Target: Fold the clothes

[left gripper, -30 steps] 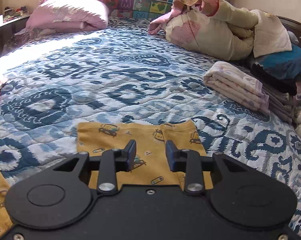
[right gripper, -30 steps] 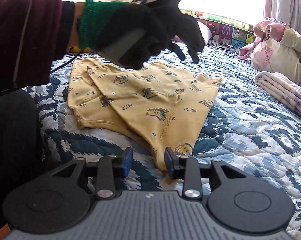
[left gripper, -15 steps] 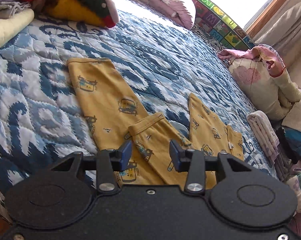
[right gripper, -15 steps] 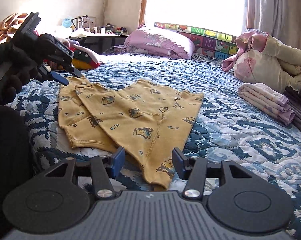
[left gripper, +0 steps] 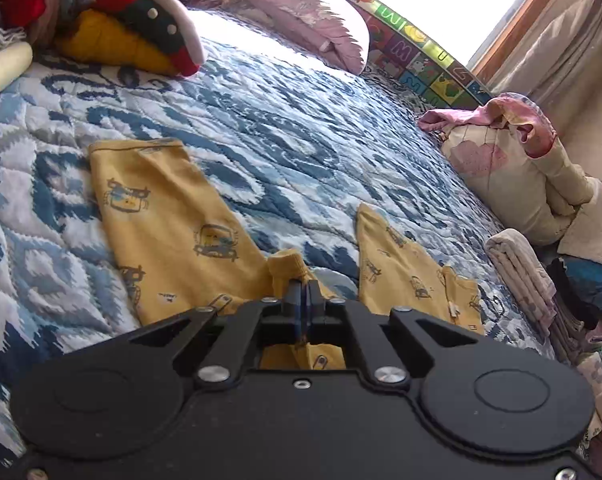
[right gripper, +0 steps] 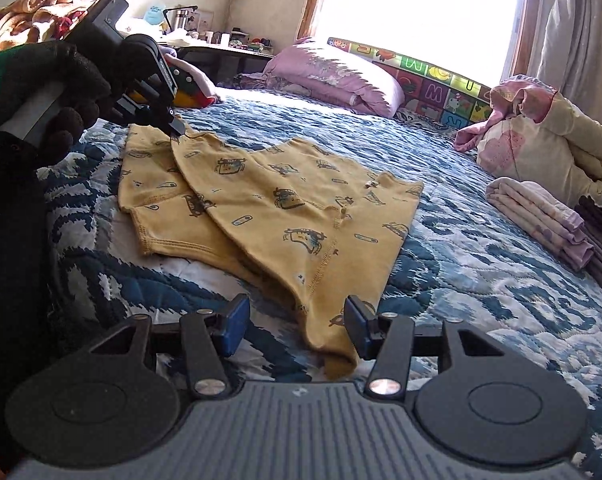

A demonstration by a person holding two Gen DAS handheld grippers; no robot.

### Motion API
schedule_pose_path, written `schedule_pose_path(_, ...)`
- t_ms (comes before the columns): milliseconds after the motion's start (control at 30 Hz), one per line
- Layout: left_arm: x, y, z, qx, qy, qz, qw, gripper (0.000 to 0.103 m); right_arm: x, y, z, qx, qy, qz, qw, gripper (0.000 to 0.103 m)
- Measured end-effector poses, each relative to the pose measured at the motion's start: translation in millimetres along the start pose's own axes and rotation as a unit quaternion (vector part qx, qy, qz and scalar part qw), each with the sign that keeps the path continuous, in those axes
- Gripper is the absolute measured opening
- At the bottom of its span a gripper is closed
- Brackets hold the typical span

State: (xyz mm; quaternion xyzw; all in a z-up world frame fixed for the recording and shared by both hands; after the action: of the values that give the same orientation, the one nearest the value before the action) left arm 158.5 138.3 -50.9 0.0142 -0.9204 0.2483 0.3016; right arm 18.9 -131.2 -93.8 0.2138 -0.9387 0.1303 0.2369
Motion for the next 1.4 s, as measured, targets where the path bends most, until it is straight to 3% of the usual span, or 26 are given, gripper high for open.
schedule_pose_path(167,3.3,-54.3,-23.2,-0.031,-0.017,0.029,0.999,0.0,-3.5,0.1,-2.5,-0.001,-0.005,-0.006,1.0,0.052)
schedule_pose_path(400,-24.8,-128.7,-43.5,-0.055,-0.014,0.069,0.996,0.0,-0.5,-6.5,-6.0,-0.02,-0.015,-0.014,1.0,0.047)
schedule_pose_path(633,-65.2,-181.0,-44.1,-0.058,0.005,0.092,0.9941,0.0,0.7,-16.8,-2.7,-0.043,-0.015,-0.024,0.999,0.034)
schedule_pose_path(867,-118.6,-209.6,-30.5,-0.078,0.029,0.079,0.9934,0.0,-1.3,-29.9,-0.4,-0.092,-0.007,-0.042,0.995,0.015)
schedule_pose_path(1167,-163.3,-217.7,-10.5,-0.101,0.055,0.052,0.992,0.0,-7.4,-56.0,8.3,-0.227,0.008,-0.09,0.97,0.008)
schedule_pose_path(1400,-188.0,-225.7,-1.1,-0.128,0.068,0.034,0.9888,0.0,-12.1,-78.8,17.0,-0.326,0.011,-0.104,0.939,0.008)
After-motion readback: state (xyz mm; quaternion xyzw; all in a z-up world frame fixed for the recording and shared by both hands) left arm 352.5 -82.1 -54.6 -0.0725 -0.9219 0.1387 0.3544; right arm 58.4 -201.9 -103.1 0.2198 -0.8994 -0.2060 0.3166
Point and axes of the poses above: each gripper's, at about its wrist camera, not at the fingertips, and x roughly against the way its jaws point, y to its left, z to its underside, the point moved 6 cm from there along -x, roughly the way its jaws point, and after that the axes turned 2 degrees about -x, right-handed, at the moved point
